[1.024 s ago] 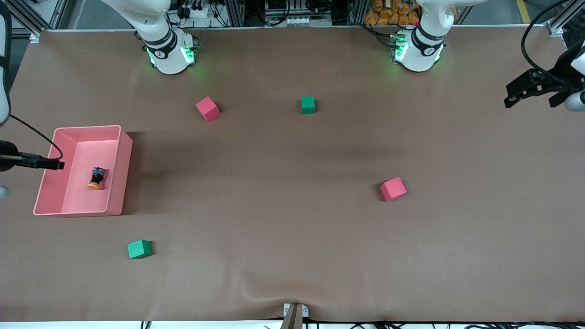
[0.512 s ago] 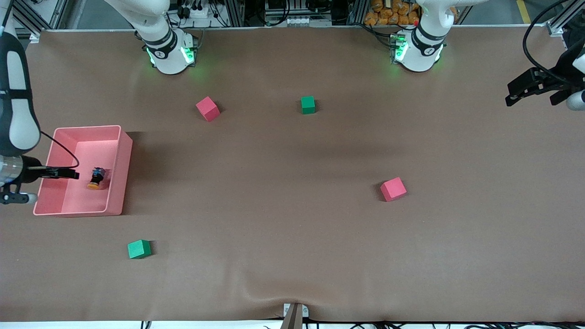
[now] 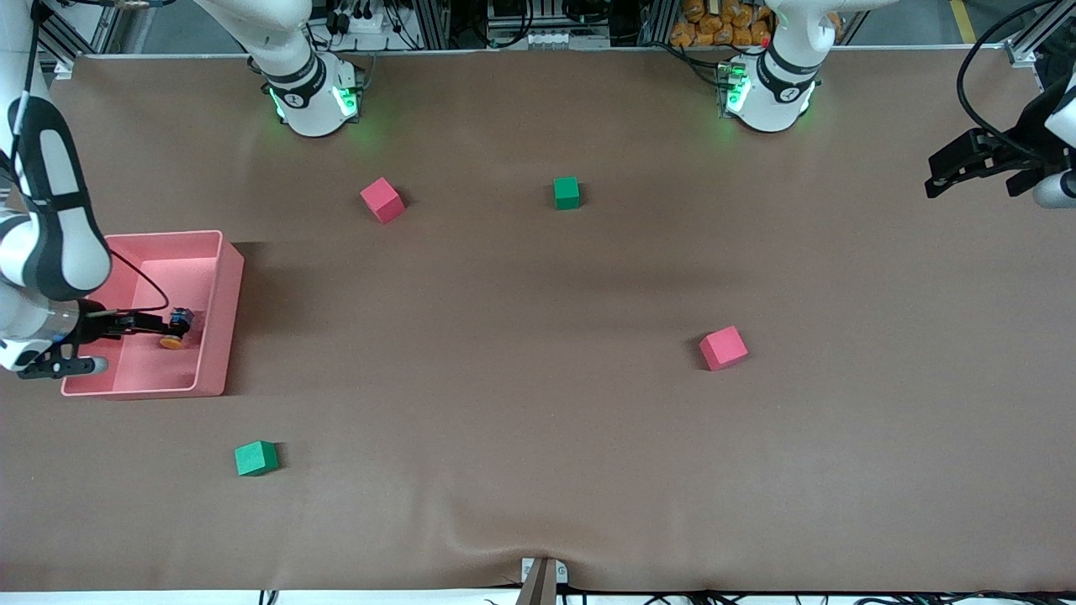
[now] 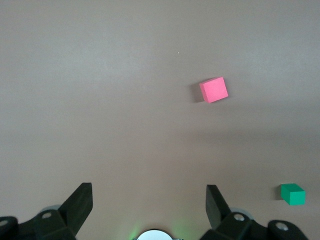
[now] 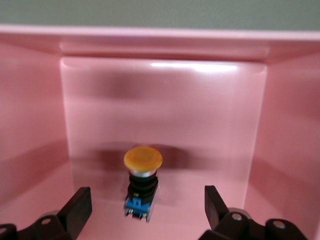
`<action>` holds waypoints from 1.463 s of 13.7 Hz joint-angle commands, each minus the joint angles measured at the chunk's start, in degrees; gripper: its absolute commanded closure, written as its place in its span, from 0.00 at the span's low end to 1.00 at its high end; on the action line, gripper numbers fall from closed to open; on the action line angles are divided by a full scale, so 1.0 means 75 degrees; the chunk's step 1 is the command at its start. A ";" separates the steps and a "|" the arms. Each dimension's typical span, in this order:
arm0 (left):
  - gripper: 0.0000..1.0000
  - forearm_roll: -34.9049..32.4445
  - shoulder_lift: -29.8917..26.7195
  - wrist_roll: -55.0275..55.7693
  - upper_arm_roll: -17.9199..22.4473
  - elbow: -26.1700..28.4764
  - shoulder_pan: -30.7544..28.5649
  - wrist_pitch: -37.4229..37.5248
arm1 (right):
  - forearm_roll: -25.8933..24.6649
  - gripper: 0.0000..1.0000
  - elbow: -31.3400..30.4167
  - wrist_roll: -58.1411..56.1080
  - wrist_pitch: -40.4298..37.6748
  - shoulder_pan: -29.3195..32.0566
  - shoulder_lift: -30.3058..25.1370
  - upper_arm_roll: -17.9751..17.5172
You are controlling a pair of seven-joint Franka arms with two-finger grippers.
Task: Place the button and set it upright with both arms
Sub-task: 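Close the right gripper on the button body and lift it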
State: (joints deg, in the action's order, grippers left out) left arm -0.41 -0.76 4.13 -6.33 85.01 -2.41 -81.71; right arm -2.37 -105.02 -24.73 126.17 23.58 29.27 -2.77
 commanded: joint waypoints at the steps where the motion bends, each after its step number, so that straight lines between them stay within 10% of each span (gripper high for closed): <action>1: 0.00 -0.0016 -0.0039 -0.0106 -0.0035 -0.0050 -0.0018 0.0067 | -0.0001 0.00 -0.0294 -0.0230 0.0403 0.0242 0.0163 -0.0158; 7: 0.00 0.0007 0.0008 -0.0059 -0.0046 -0.0050 0.0040 0.0102 | 0.0093 0.00 -0.0341 -0.0254 0.0778 0.0336 0.0562 -0.0170; 14: 0.00 0.0007 0.0043 -0.0094 -0.0058 -0.0062 0.0040 0.0114 | 0.0140 0.93 -0.0282 -0.0664 0.1036 0.0383 0.0727 -0.0170; 20: 0.00 -0.0004 0.0031 0.0047 -0.0105 -0.0062 0.0005 0.0114 | 0.0128 1.00 -0.0014 -0.0711 0.0767 0.0371 0.0657 -0.0170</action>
State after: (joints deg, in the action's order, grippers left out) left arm -0.41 -0.44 4.17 -6.91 85.23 -2.16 -81.71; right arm -2.18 -105.88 -27.50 132.41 25.04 34.88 -3.03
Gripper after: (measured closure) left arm 0.000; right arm 0.775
